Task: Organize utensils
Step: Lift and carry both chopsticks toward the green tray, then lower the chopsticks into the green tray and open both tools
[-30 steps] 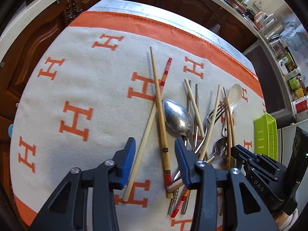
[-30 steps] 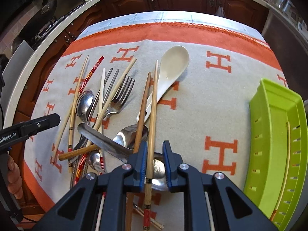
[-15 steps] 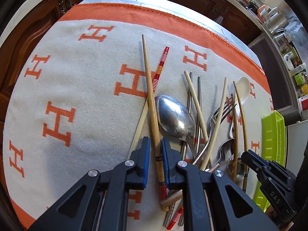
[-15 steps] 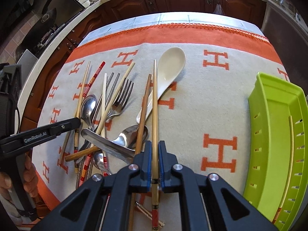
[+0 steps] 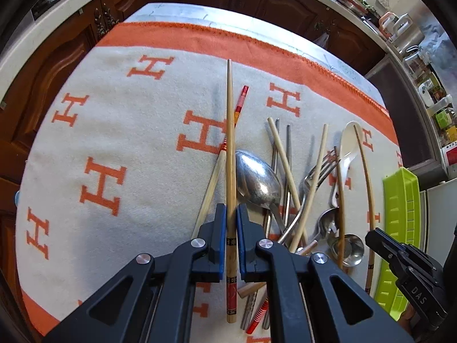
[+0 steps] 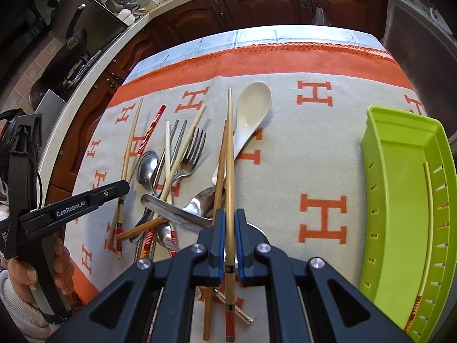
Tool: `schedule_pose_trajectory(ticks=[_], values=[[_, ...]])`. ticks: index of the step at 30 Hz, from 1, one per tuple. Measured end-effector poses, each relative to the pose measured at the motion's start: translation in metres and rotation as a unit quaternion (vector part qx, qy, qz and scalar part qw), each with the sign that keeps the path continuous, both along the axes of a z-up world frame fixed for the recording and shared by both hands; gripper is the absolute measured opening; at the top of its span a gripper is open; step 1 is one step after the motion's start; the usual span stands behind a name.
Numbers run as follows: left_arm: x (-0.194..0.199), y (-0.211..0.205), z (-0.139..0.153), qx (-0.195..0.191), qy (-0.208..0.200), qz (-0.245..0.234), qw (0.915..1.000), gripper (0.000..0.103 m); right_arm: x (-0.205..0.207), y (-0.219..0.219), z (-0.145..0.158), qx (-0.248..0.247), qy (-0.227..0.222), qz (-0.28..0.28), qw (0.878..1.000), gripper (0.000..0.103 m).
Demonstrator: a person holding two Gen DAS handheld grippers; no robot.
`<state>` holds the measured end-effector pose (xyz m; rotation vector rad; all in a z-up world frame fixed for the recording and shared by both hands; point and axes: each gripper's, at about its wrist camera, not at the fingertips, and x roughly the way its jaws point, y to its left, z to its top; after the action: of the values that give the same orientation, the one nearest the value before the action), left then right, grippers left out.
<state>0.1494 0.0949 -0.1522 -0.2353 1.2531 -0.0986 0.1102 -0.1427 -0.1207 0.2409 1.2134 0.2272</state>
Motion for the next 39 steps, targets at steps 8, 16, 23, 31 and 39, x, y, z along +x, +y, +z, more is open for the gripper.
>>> schedule_pose_trajectory(ticks=[8, 16, 23, 31, 39], values=[[-0.019, -0.009, 0.043, -0.005, -0.033, -0.023, 0.9992, 0.005, -0.013, 0.002, 0.017, 0.011, -0.014, -0.004, 1.0, 0.006], [-0.041, -0.056, 0.074, -0.036, -0.036, -0.087, 0.9949, 0.005, -0.039, -0.018, 0.038, 0.014, -0.03, -0.034, 0.999, 0.006], [-0.049, -0.143, 0.085, -0.067, -0.027, -0.181, 0.9808, 0.005, -0.066, -0.067, 0.05, 0.006, -0.032, -0.097, 0.995, 0.006], [-0.054, -0.232, 0.077, -0.088, 0.004, -0.251, 0.9639, 0.005, -0.09, -0.136, 0.052, -0.016, -0.026, -0.175, 0.984, 0.006], [-0.051, -0.277, 0.043, -0.09, 0.057, -0.265, 0.9584, 0.005, -0.089, -0.16, 0.048, -0.03, -0.024, -0.187, 0.982, 0.007]])
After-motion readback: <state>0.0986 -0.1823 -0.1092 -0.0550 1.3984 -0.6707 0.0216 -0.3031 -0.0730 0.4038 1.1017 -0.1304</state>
